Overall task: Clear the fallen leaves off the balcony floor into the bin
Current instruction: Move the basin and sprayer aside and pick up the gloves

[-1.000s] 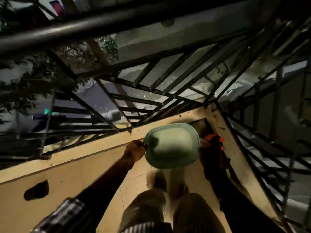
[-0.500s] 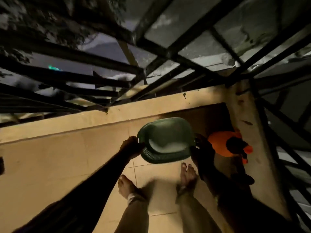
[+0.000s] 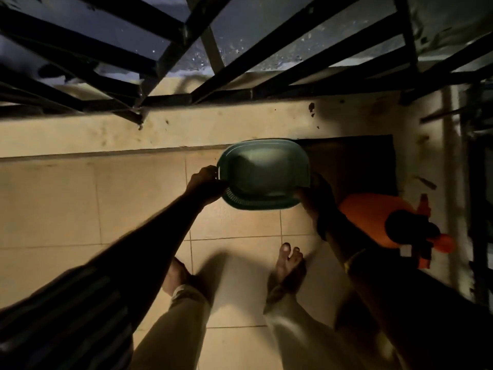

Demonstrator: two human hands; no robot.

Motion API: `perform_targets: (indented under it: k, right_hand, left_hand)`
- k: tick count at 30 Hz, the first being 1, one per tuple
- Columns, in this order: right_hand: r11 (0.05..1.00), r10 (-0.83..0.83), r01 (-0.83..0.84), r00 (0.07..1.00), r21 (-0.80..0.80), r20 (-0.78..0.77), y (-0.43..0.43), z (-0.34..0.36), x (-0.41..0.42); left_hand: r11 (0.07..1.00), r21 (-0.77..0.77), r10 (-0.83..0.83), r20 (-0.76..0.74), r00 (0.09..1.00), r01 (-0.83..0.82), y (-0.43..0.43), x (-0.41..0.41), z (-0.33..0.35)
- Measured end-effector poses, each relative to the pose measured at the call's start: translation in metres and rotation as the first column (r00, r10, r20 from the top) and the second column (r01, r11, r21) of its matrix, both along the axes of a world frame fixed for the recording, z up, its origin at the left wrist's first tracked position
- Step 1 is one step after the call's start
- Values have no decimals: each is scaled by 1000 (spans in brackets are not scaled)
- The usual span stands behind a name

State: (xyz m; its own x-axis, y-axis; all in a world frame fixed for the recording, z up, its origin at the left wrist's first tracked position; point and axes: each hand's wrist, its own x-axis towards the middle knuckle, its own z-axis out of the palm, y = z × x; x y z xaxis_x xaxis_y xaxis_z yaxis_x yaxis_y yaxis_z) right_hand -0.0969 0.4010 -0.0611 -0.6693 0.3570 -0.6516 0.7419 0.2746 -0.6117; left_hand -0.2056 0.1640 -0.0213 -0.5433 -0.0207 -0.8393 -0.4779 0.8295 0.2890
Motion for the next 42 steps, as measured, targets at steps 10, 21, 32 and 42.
perform_targets:
  k: [10,21,32,42]
  right_hand:
    - [988,-142,143,990,-57,13,-34,85,-9]
    - [975,-87,28,961,-219,-264,-136,360,-11]
    - [882,68,-243,914,-403,-400,-312,602,5]
    - [714,310,-495,858,-496,-410,-509,650,48]
  left_hand:
    - [669,424,602,171,780,-610,-16,19,94]
    - [305,614,896,74,438,-728,-54,67,357]
    - [46,755,999,-23,43,-655,-192,155,574]
    - [-179,773,942,-45,-334,-609,-368,244,624]
